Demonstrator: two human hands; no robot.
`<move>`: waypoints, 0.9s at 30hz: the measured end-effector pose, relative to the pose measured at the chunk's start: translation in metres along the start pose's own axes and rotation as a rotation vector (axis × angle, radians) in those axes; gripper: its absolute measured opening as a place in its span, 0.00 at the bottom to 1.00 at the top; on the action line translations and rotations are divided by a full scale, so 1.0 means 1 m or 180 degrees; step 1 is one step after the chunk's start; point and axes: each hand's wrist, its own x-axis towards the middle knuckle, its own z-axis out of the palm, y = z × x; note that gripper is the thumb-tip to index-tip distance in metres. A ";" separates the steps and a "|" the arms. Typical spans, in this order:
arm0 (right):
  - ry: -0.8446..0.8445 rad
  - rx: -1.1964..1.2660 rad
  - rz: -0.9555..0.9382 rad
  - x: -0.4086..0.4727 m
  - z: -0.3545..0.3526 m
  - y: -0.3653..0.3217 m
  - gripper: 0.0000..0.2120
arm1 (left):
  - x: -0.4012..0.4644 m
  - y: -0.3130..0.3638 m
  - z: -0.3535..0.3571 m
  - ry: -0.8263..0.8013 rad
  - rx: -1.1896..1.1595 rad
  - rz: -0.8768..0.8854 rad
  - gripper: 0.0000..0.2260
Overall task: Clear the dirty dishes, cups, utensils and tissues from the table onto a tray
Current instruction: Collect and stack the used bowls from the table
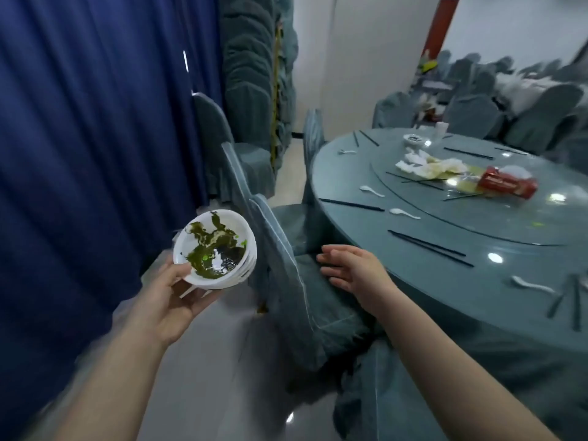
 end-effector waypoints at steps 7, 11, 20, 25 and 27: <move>0.0456 0.0291 -0.0171 0.126 0.026 -0.045 0.07 | 0.153 0.068 0.039 -0.0498 0.0197 -0.0128 0.13; 0.0351 0.0108 -0.0231 0.210 0.070 -0.076 0.07 | 0.233 0.111 0.043 -0.0656 0.0247 -0.0151 0.11; 0.0069 0.0117 -0.0355 0.392 0.218 -0.114 0.07 | 0.424 0.232 -0.015 -0.0402 0.0264 -0.0034 0.12; 0.0154 0.0277 -0.0335 0.480 0.300 -0.143 0.08 | 0.527 0.305 -0.041 -0.0558 0.0458 -0.0005 0.12; 0.0206 0.0332 -0.0365 0.515 0.325 -0.158 0.08 | 0.568 0.329 -0.041 -0.0572 0.0495 -0.0013 0.13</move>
